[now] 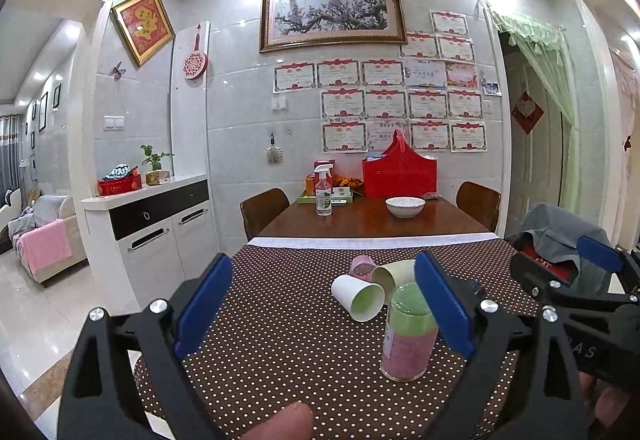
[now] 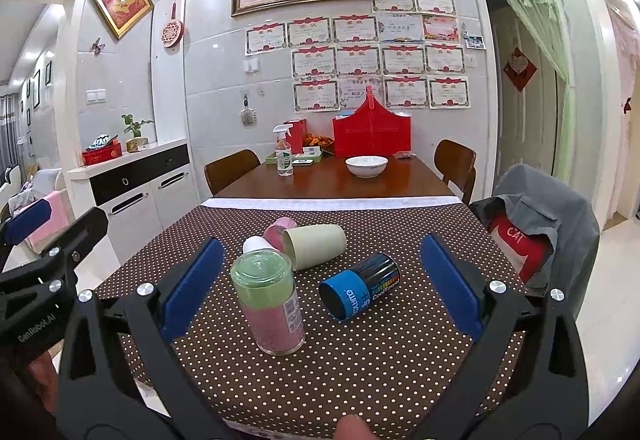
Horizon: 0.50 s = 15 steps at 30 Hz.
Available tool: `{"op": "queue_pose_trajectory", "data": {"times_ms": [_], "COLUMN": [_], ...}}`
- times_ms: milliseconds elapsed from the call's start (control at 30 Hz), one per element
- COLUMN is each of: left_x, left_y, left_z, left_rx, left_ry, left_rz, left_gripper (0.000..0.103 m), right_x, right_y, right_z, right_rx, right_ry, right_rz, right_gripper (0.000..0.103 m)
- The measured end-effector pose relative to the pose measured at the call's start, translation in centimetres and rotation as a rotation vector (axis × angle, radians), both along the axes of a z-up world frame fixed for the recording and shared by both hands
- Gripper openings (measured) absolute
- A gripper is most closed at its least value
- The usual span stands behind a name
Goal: Flip cup upside down
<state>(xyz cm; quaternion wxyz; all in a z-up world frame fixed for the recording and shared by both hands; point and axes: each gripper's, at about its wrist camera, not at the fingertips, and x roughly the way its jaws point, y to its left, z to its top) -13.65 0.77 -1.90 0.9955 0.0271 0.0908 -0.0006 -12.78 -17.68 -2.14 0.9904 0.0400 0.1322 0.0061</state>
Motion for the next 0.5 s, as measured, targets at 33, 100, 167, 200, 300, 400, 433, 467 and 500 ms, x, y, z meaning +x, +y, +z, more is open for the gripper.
{"op": "queue_pose_trajectory", "data": {"times_ms": [33,100,167,200,300,400,433,467,500], "left_x": [0.01,0.06,0.09,0.11,0.08,0.09,0.07,0.06,0.01], "left_y": [0.04,0.06,0.20,0.21,0.34,0.47,0.48,0.47,0.47], "left_z": [-0.01,-0.02,-0.01,0.04,-0.01,-0.08,-0.09,-0.04,-0.04], "left_rx": [-0.001,-0.007,-0.014,-0.015,-0.015,-0.017,-0.015,-0.014,-0.013], "left_ry": [0.002,0.005,0.009,0.007,0.004,0.003,0.002,-0.001,-0.007], "left_rz": [-0.001,-0.005,-0.008,-0.008,-0.003,-0.003,-0.002,-0.002,-0.001], "left_gripper": [0.091,0.091,0.091,0.091,0.091,0.091,0.091,0.091,0.091], "right_x": [0.02,0.07,0.08,0.09,0.15,0.24,0.26,0.24,0.25], "right_y": [0.03,0.06,0.12,0.11,0.15,0.32,0.41,0.35,0.33], "right_z": [-0.01,-0.01,-0.01,-0.01,-0.04,-0.12,-0.16,-0.16,-0.20], "right_rx": [0.000,0.000,-0.002,-0.001,-0.002,0.000,-0.001,0.000,0.001], "right_ry": [0.001,0.002,0.001,0.002,0.003,0.006,0.007,0.007,0.008], "right_rz": [0.000,0.002,-0.001,0.000,-0.001,-0.001,0.000,0.001,0.001], "right_gripper": [0.097,0.097,0.097,0.097,0.097,0.097,0.097,0.097,0.097]}}
